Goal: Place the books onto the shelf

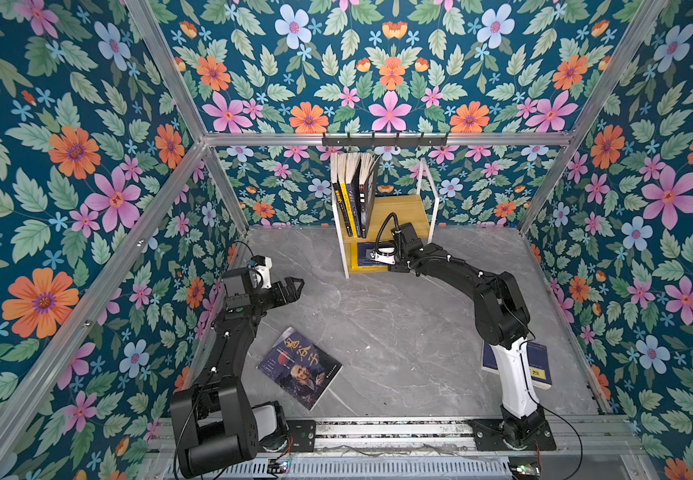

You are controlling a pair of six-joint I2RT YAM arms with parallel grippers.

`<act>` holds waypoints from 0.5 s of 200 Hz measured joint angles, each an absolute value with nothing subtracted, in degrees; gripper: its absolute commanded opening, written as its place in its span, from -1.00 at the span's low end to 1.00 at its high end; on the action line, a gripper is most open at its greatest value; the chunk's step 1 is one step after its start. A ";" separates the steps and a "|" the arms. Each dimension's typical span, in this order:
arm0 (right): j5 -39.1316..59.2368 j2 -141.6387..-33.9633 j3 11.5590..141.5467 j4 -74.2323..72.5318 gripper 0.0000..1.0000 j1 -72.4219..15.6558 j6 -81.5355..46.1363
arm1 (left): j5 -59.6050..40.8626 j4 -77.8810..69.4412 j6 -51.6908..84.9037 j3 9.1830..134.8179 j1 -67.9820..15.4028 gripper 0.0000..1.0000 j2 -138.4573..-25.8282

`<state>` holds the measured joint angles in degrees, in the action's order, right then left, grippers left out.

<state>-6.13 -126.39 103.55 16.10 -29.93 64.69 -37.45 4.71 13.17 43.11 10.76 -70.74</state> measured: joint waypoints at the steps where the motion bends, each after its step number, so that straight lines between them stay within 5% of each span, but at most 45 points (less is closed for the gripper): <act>1: -6.13 -126.41 103.55 16.10 0.20 -29.93 64.69 | -37.45 4.71 13.17 43.11 10.76 0.99 -70.76; 32: -5.91 -125.80 102.67 16.32 0.35 -29.87 64.90 | -37.45 4.71 13.17 43.11 10.76 0.99 -70.96; 100: -4.93 -121.54 98.24 17.06 0.32 -27.68 65.08 | -37.47 4.71 13.19 43.11 10.76 0.99 -71.05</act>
